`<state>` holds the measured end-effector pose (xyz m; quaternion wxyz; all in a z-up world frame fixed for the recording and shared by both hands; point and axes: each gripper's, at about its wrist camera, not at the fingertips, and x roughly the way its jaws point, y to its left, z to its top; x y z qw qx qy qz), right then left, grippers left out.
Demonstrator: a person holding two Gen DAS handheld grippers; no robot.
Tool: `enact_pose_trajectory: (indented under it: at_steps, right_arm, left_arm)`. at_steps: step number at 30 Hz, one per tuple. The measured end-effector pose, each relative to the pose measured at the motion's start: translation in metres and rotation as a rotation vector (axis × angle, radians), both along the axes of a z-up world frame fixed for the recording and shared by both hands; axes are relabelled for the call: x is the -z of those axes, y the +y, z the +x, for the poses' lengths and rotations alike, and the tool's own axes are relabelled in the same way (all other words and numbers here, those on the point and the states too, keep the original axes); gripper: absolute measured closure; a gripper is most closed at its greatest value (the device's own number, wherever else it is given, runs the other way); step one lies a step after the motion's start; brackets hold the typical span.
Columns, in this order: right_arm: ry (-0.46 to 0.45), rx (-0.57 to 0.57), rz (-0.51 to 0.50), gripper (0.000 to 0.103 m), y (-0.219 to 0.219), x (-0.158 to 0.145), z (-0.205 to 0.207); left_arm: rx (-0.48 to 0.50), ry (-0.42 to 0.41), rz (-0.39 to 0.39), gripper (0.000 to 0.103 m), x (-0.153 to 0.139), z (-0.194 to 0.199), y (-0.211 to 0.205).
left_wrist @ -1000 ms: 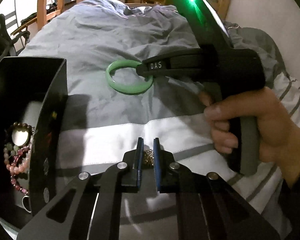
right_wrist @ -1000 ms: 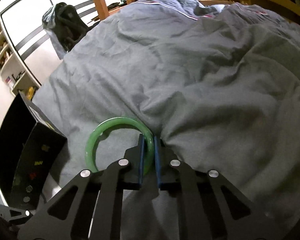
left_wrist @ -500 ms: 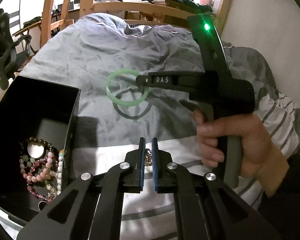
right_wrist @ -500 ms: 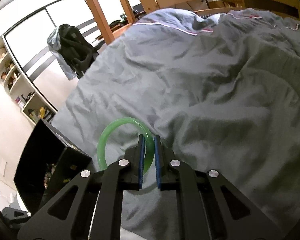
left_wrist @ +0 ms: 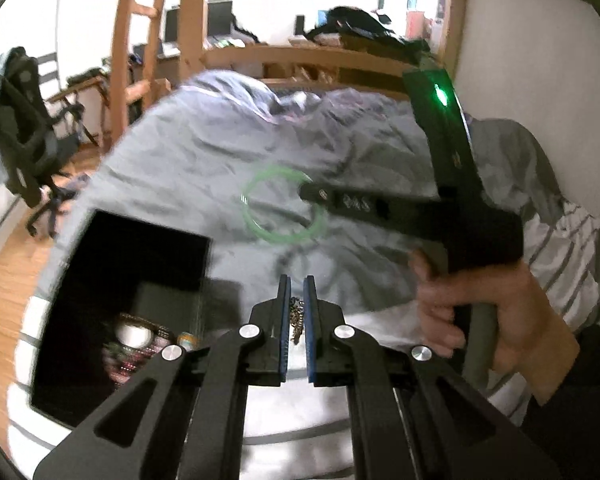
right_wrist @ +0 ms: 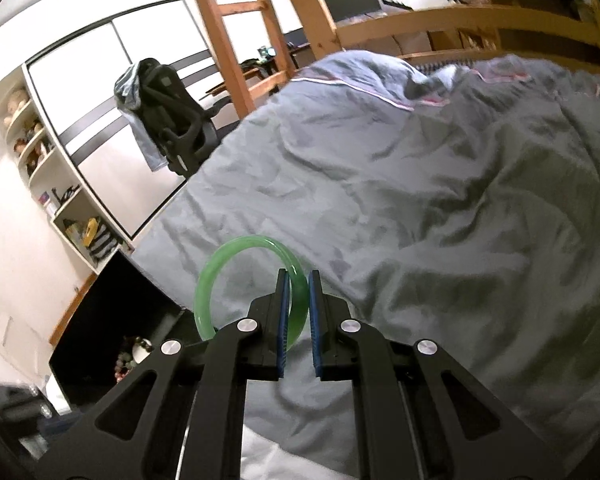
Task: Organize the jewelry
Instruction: 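Carry the jade bangle and gold charm with both tools over the black box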
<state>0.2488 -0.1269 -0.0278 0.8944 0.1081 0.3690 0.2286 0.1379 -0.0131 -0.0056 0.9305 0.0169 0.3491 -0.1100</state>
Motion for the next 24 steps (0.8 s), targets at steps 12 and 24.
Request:
enact_pose_trajectory:
  at_steps: [12,24]
  right_arm:
    - [-0.042,-0.021,-0.038,0.093,0.019,-0.017,-0.017]
    - [-0.069,-0.042,-0.028,0.093,0.048,-0.030,-0.037]
  left_arm:
    - [-0.128,-0.065,0.048,0.097,-0.028,-0.003,0.043]
    - [-0.253,-0.077,0.053,0.097,-0.034,-0.003,0.079]
